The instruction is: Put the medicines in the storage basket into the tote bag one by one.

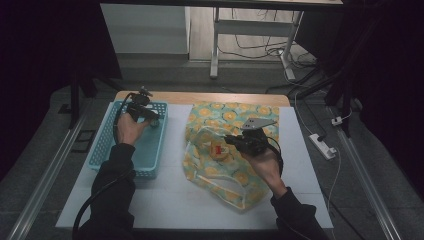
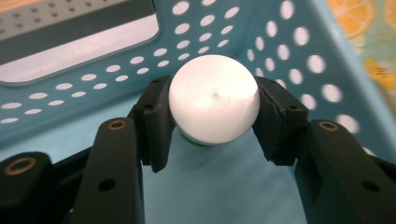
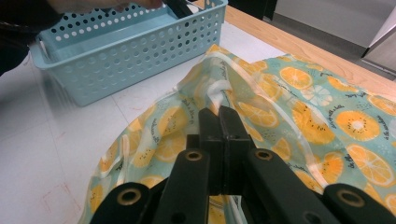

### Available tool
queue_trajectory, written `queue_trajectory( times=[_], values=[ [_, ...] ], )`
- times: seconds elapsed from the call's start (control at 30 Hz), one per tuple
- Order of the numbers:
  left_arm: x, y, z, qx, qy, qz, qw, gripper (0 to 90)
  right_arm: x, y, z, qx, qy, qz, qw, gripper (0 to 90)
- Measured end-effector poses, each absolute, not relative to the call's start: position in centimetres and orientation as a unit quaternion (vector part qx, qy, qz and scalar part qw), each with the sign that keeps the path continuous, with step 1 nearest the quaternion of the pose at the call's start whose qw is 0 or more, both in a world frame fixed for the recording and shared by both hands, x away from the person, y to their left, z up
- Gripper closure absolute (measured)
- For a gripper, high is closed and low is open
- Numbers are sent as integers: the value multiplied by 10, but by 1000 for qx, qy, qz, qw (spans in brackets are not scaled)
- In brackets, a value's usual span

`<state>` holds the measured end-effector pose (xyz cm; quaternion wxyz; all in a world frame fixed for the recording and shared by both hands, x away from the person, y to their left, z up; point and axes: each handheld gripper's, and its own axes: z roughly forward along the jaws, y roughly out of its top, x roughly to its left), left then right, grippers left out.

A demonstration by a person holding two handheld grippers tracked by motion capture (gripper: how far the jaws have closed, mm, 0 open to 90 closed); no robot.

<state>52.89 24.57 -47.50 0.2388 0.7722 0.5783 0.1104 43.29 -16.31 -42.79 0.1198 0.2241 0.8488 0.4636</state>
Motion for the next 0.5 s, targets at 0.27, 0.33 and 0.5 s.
queue_trajectory(
  times=[0.27,0.33,0.5],
  values=[
    [511,250,-463,776,563,117,258,505,432,-162,-428,223,850,462,121,895],
    [506,251,-459,779,557,117,263,505,433,-163,-428,224,849,462,121,895],
    [491,252,-450,784,542,114,281,505,433,-162,-429,224,850,462,120,895]
  ],
)
